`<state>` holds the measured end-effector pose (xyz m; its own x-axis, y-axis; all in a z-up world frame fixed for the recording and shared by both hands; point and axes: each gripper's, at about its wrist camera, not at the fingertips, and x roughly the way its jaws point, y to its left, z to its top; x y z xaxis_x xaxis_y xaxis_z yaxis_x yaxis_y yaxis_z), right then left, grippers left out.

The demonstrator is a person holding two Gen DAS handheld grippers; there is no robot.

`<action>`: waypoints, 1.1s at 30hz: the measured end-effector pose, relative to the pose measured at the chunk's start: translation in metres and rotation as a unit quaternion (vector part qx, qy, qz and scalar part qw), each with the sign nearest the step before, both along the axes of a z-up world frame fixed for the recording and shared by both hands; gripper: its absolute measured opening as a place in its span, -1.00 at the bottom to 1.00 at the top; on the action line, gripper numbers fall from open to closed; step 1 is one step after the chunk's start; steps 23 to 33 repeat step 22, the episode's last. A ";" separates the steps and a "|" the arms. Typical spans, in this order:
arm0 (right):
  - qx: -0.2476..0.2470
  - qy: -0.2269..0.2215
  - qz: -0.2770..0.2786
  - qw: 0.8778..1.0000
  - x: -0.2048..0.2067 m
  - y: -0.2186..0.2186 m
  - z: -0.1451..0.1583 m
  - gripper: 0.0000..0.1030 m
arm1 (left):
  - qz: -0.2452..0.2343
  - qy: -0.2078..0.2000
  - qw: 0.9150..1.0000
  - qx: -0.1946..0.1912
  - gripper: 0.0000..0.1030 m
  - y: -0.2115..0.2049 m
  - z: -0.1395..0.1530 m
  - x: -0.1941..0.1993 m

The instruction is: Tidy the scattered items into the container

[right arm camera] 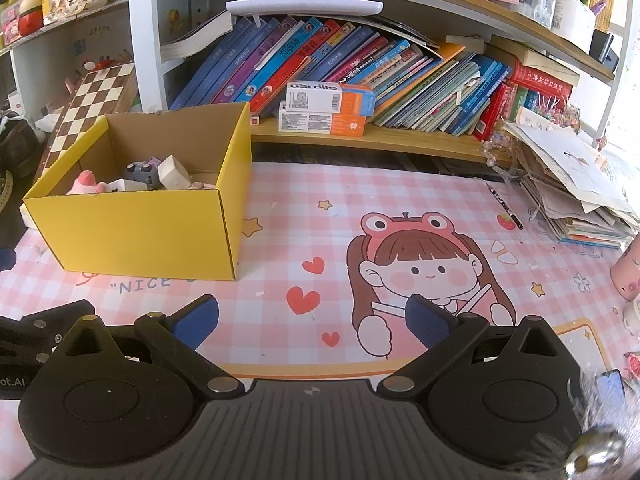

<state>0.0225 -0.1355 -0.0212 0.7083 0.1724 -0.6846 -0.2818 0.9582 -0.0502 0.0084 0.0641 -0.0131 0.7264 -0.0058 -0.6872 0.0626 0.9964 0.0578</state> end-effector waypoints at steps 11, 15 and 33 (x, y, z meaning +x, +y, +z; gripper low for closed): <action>0.000 0.002 0.002 1.000 -0.001 0.000 -0.001 0.96 | -0.003 -0.007 1.000 -0.004 1.00 -0.002 0.001 -0.003; 0.000 0.002 0.003 1.000 -0.001 0.000 -0.001 0.96 | -0.002 -0.007 1.000 -0.004 1.00 -0.002 0.001 -0.004; -0.001 0.005 0.005 1.000 -0.001 0.001 -0.002 0.96 | 0.002 -0.003 1.000 -0.001 1.00 -0.002 0.001 -0.002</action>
